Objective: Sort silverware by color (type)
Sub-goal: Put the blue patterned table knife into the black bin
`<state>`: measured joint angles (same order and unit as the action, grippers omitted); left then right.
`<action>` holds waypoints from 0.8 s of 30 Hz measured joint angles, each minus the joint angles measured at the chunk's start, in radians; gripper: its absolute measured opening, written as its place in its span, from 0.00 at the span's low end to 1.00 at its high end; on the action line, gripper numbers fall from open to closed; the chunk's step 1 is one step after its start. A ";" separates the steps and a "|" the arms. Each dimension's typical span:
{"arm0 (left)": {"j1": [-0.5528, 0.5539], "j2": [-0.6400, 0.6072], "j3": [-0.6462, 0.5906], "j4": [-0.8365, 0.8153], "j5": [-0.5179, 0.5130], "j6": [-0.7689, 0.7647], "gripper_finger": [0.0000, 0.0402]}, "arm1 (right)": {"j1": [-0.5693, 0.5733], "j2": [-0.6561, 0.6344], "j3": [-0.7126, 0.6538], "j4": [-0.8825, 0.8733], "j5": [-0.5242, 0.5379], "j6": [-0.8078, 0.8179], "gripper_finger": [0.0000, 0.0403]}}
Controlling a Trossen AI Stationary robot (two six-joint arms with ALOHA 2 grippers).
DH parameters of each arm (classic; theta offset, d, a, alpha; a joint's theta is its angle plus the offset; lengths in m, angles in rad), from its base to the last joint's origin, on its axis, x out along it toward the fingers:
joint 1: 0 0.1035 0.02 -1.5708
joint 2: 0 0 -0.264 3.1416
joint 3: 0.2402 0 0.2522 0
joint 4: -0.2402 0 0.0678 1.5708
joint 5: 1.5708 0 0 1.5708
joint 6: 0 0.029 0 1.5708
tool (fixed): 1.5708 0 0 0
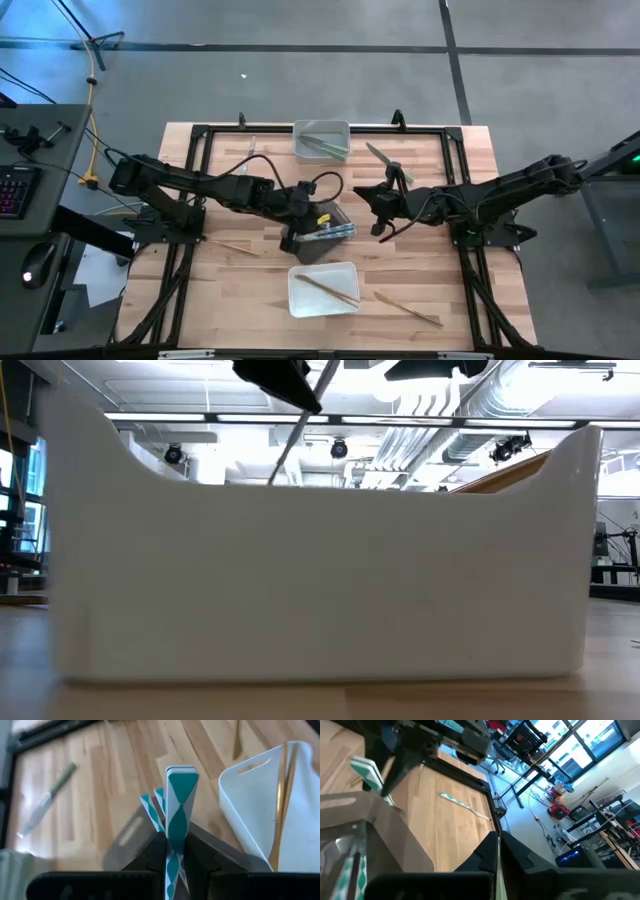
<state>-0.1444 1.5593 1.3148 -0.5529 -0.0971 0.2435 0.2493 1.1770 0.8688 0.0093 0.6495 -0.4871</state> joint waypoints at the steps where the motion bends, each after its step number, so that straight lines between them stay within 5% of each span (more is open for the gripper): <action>1: -0.005 0.000 0.000 -0.006 0.000 -0.022 0.07 | 0.000 0.000 0.000 -0.004 0.000 0.001 0.00; 9: -0.027 -0.009 0.059 -0.043 -0.105 -0.038 0.07 | 0.000 0.000 0.000 -0.006 -0.003 0.015 0.00; 15: -0.046 -0.010 0.090 -0.040 0.005 -0.083 0.07 | 0.000 0.000 0.000 -0.016 -0.003 0.016 0.00; 24: -0.136 0.053 0.090 -0.059 -0.026 -0.190 0.07 | 0.000 0.000 0.000 -0.021 -0.003 0.018 0.00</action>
<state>-0.2801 1.6127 1.4052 -0.6123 -0.1234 0.0532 0.2489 1.1774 0.8688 -0.0116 0.6468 -0.4693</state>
